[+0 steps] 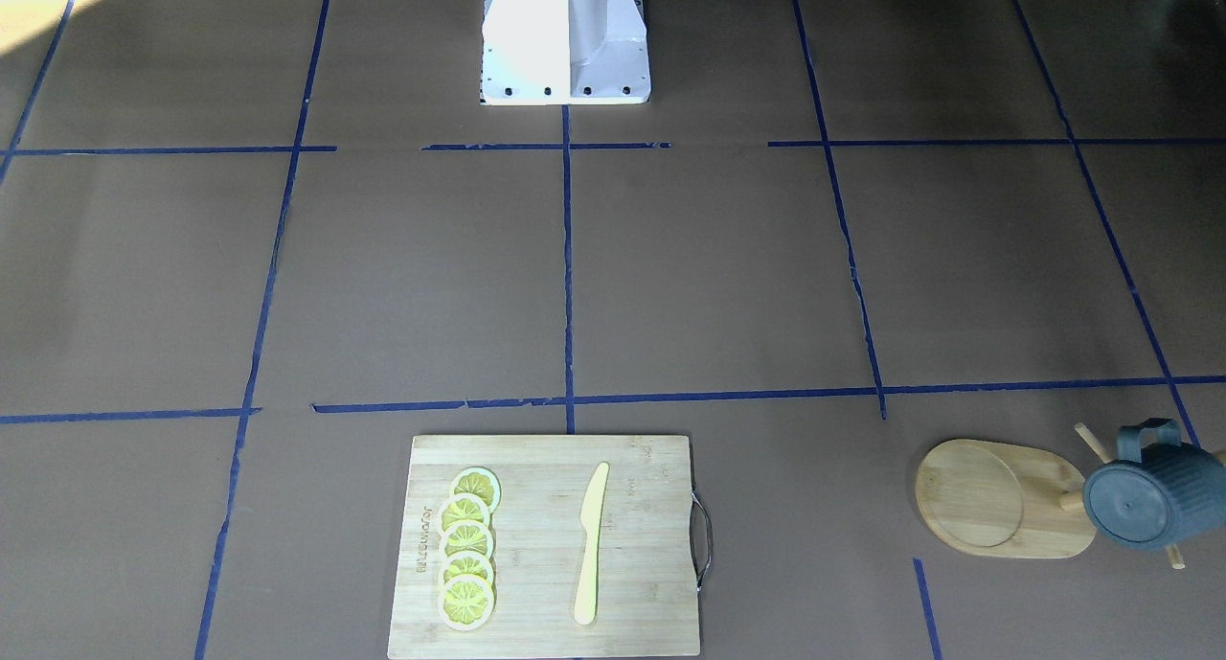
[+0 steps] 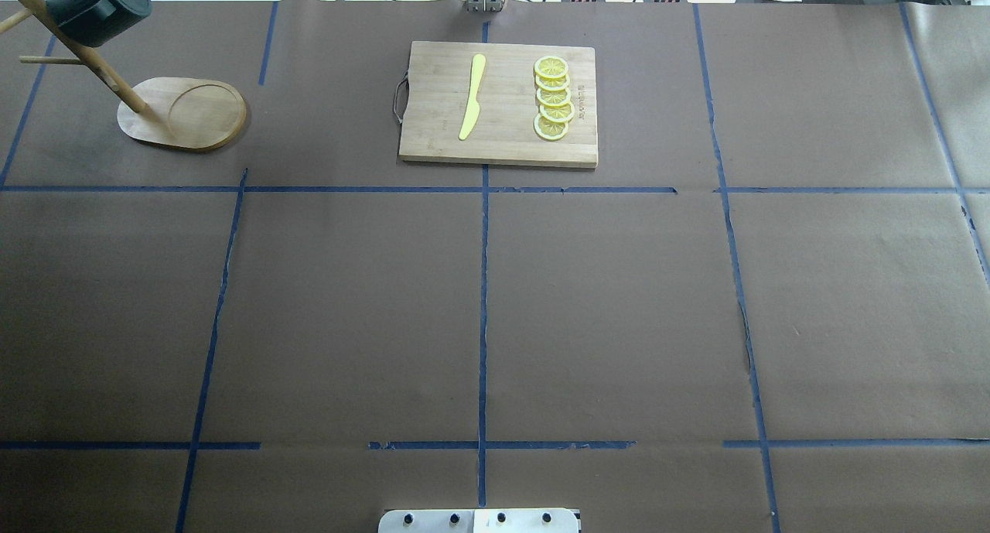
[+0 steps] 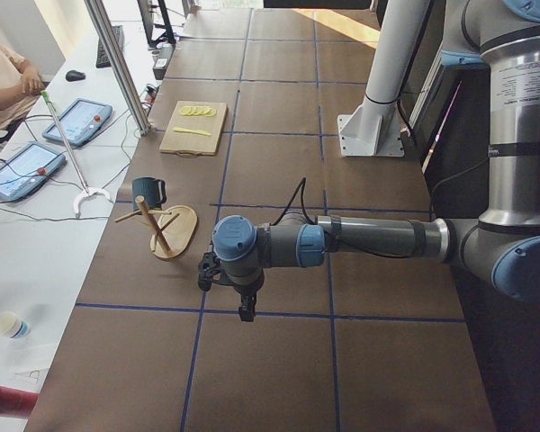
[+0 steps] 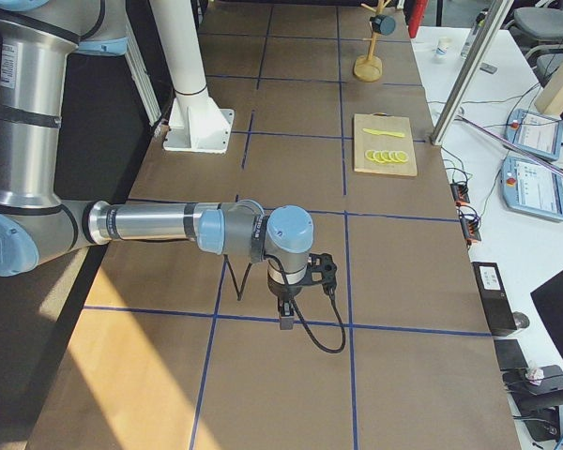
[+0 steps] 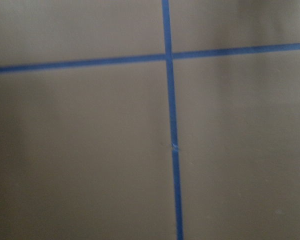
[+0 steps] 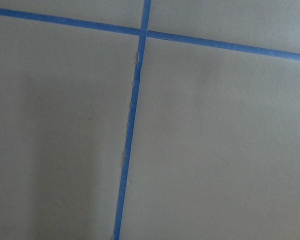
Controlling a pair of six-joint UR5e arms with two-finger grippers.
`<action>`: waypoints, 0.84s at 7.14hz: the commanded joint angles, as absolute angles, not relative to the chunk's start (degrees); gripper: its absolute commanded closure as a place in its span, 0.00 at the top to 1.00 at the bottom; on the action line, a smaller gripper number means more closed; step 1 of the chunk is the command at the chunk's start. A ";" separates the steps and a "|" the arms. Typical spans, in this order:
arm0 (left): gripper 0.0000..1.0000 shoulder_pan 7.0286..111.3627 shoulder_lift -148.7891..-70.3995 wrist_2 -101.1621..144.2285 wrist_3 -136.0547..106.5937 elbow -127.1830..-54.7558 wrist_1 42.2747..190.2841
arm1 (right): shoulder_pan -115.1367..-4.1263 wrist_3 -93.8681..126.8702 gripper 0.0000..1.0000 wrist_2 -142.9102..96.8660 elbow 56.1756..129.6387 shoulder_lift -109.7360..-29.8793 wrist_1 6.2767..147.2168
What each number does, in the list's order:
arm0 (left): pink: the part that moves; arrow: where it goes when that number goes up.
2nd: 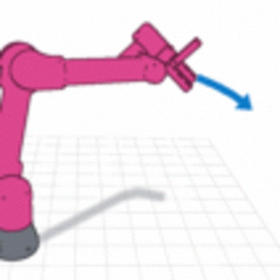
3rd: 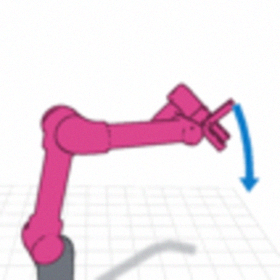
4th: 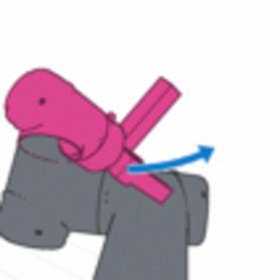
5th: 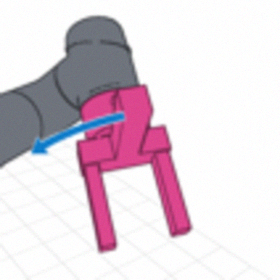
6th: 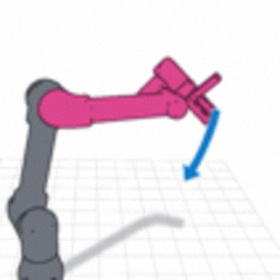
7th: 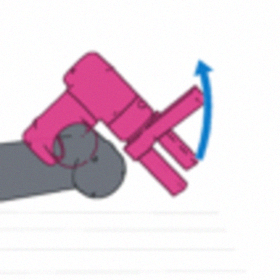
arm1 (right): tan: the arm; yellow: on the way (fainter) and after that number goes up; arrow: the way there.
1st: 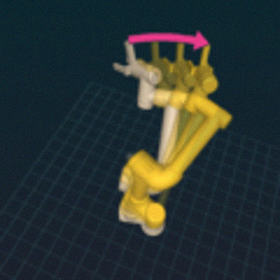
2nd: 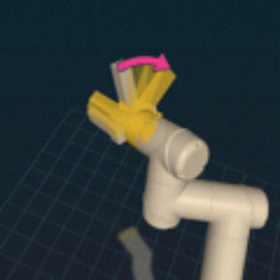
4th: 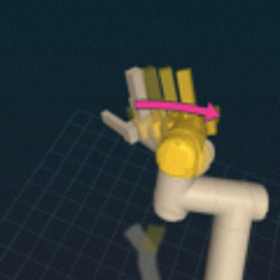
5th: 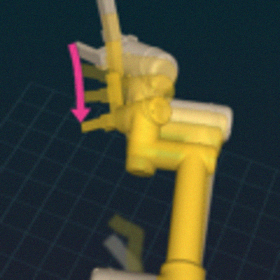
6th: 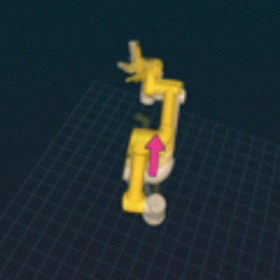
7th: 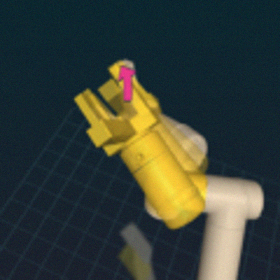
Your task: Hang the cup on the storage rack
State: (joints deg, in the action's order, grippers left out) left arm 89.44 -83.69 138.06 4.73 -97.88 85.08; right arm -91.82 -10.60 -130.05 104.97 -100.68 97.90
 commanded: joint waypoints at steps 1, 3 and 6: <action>1.00 89.47 -83.41 138.87 4.75 -98.35 85.08 | -91.84 -9.94 1.00 -130.25 104.94 -100.46 98.00; 1.00 89.65 -83.23 138.60 4.75 -99.40 86.30 | -91.85 -9.84 1.00 -130.34 104.94 -100.55 98.35; 1.00 89.56 -82.53 135.21 4.66 -99.75 86.40 | -91.76 -9.76 1.00 -130.43 104.85 -100.63 98.35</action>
State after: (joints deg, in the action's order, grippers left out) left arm 89.54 -82.60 137.55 4.57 -99.35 86.35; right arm -91.80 -9.77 -130.40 104.87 -100.60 98.34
